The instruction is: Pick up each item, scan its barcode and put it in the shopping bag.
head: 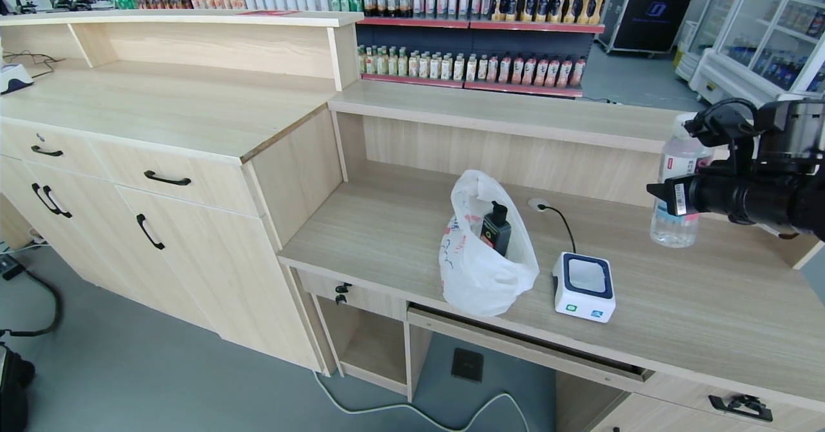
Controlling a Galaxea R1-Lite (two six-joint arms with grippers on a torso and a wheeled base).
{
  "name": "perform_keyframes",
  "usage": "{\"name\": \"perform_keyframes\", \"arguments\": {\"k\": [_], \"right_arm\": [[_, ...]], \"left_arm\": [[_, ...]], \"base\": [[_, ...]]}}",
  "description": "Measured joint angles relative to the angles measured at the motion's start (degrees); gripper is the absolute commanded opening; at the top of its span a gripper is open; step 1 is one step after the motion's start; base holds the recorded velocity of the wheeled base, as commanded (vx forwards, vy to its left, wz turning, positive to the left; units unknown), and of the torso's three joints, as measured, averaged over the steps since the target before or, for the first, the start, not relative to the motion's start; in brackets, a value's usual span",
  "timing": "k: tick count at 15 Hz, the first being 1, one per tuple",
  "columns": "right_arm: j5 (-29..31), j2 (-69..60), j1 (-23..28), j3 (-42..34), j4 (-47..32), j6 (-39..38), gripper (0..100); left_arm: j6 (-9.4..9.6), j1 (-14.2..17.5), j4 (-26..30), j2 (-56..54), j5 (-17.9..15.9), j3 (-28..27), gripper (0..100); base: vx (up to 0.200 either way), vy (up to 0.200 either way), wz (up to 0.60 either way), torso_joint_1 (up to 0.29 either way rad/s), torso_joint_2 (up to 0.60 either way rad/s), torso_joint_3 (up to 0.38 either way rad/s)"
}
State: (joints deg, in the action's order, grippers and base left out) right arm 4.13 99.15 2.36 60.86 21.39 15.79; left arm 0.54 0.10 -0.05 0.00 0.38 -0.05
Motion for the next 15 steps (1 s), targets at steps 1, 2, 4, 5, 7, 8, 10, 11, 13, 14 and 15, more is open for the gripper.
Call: {"name": "perform_keyframes", "arguments": {"k": [1, 2, 4, 5, 7, 8, 10, 11, 13, 14, 15], "right_arm": [[-0.94, 0.17, -0.09, -0.79, 1.82, 0.38, 0], [-1.82, 0.38, -0.22, -1.82, 4.52, 0.5, 0], [-2.5, 0.88, -1.29, -4.19, 9.51, 1.26, 0], [-2.68, 1.02, -1.66, -4.96, 9.8, 1.54, 0], [-5.94, 1.24, -3.0, -7.17, 12.04, 1.54, 0], [-7.77, 1.4, -3.27, -8.9, 14.41, 1.54, 0], [-14.49, 2.06, -3.6, -13.62, 21.36, 1.54, 0], [-16.01, 2.69, -4.05, -14.91, 22.17, 1.54, 0], [-16.06, 4.4, -4.57, -16.04, 25.93, 1.51, 0], [-16.23, 5.42, -4.92, -16.62, 26.66, 1.51, 0], [-16.29, 6.62, -5.19, -16.7, 28.47, 1.51, 0]], "left_arm": [[0.0, 0.0, 0.0, 0.0, -0.05, 0.0, 100], [0.0, 0.0, 0.0, 0.0, -0.02, 0.0, 100], [0.0, -0.05, 0.0, 0.0, 0.0, 0.0, 100], [0.0, -0.05, 0.02, 0.0, -0.05, 0.0, 100], [0.0, 0.0, 0.0, 0.0, 0.0, 0.0, 100], [0.0, -0.05, 0.0, 0.0, -0.05, 0.0, 100], [0.0, -0.02, -0.02, 0.0, -0.02, 0.0, 100], [0.0, 0.04, -0.02, 0.0, 0.0, 0.0, 100], [0.0, -0.05, -0.02, 0.0, -0.05, 0.0, 100], [0.0, 0.0, 0.0, 0.0, -0.02, 0.0, 100], [-0.02, -0.05, 0.0, 0.0, -0.02, 0.0, 100]], "base": [[0.0, 0.0, 0.6, 0.002, 0.0, 0.002], [0.0, 0.0, 0.6, -0.002, 0.0, 0.002], [0.0, 0.0, 0.6, 0.005, 0.0, 0.0], [0.0, 0.0, 0.6, 0.002, 0.0, 0.002], [0.0, 0.0, 0.0, 0.0, 0.0, 0.0], [0.0, 0.0, 0.0, 0.0, 0.0, 0.0], [0.0, 0.0, 0.0, 0.0, 0.0, 0.0], [0.0, 0.0, 0.0, 0.0, 0.0, 0.0], [0.0, 0.0, 0.0, 0.0, 0.0, 0.0], [0.0, 0.0, 0.0, 0.0, 0.0, 0.0], [0.0, 0.0, 0.0, 0.0, 0.0, 0.0]]}}
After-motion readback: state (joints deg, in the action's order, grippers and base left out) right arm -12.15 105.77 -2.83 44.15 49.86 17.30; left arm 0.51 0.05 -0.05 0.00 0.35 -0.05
